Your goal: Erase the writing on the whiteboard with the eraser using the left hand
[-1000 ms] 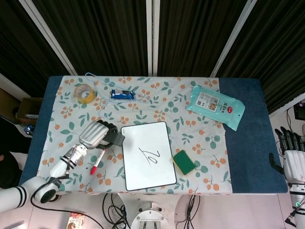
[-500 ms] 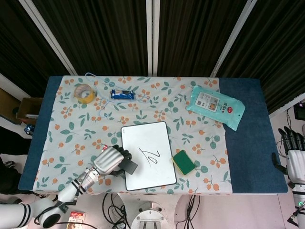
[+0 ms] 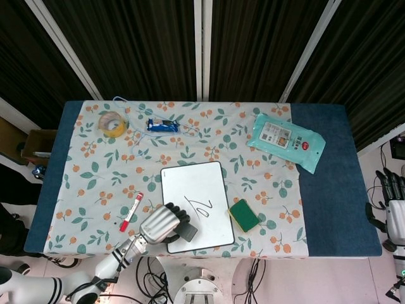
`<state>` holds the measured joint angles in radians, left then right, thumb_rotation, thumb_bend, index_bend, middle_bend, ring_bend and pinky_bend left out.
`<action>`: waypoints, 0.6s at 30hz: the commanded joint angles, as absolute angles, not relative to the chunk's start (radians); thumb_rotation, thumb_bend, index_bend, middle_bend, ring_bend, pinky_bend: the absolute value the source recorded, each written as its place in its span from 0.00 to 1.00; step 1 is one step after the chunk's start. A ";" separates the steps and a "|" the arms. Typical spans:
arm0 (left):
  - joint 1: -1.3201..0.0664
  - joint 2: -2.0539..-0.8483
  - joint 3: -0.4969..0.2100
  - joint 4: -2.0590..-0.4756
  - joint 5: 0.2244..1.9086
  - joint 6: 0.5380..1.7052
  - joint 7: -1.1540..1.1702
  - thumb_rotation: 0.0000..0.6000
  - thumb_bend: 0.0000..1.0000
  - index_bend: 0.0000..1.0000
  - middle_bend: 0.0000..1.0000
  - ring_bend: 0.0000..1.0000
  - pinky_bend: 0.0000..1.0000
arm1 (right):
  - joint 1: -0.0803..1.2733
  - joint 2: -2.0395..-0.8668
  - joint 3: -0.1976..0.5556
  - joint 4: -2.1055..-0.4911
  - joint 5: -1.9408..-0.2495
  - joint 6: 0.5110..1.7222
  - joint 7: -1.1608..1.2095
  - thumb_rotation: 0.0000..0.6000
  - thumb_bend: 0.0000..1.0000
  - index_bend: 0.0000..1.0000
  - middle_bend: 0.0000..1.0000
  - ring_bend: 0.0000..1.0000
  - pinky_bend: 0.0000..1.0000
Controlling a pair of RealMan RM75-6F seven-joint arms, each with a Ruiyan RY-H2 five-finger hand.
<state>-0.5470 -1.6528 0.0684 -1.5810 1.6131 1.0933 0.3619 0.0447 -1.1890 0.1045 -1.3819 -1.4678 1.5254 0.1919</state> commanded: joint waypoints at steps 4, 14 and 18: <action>-0.559 -1.695 0.043 -1.562 1.593 1.074 0.388 1.00 0.35 0.66 0.63 0.52 0.54 | 0.041 -1.185 0.110 -1.376 -1.456 1.524 0.202 1.00 0.37 0.00 0.00 0.00 0.00; -0.585 -1.765 0.018 -1.505 1.567 1.032 0.429 1.00 0.38 0.66 0.63 0.52 0.54 | 0.033 -1.176 0.114 -1.374 -1.450 1.533 0.211 1.00 0.37 0.00 0.00 0.00 0.00; -0.595 -1.781 0.008 -1.483 1.557 1.022 0.438 1.00 0.38 0.66 0.63 0.52 0.54 | 0.031 -1.173 0.116 -1.372 -1.449 1.535 0.216 1.00 0.37 0.00 0.00 0.00 0.00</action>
<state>-0.5920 -1.7776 0.0109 -1.4869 1.5597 1.0245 0.4360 0.0313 -1.1732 0.1162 -1.3725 -1.4488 1.5344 0.2156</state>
